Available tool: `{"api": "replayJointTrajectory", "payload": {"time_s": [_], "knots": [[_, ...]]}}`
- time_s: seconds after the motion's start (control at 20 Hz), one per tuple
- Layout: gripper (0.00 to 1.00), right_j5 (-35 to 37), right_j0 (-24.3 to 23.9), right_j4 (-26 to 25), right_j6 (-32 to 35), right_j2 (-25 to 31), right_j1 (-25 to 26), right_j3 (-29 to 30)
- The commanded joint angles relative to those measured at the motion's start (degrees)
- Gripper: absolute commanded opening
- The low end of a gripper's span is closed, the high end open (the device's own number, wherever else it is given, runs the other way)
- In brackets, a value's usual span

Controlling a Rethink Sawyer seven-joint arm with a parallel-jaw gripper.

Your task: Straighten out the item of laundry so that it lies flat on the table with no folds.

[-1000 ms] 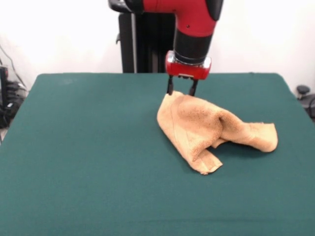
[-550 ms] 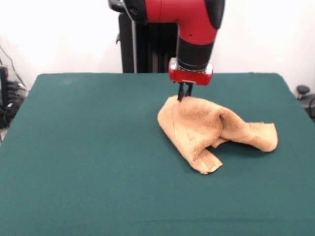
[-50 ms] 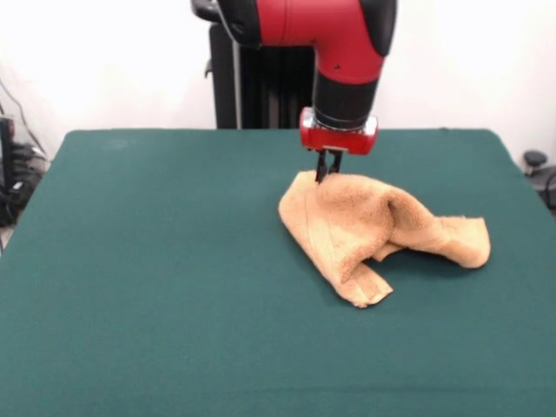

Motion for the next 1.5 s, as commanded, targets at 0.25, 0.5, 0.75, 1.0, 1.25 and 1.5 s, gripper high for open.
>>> {"api": "replayJointTrajectory", "payload": {"time_s": [0.25, 0.5, 0.75, 1.0, 1.25, 1.5], "knots": [[0.00, 6.26, -0.15, 3.03, 1.25, 6.04, -2.42, 0.25], [0.00, 11.26, -0.85, 4.88, 0.28, 7.29, -5.30, 1.31], [0.00, 18.41, -1.02, 6.71, -1.22, 7.71, -9.01, 1.64], [0.00, 25.56, -0.14, 9.39, -1.33, 8.29, -14.88, 2.99], [0.00, 33.31, -0.44, 11.82, -2.97, 9.41, -18.84, 2.04], [0.00, 40.55, -0.43, 14.61, -2.38, 9.57, -21.71, 1.20]]}}
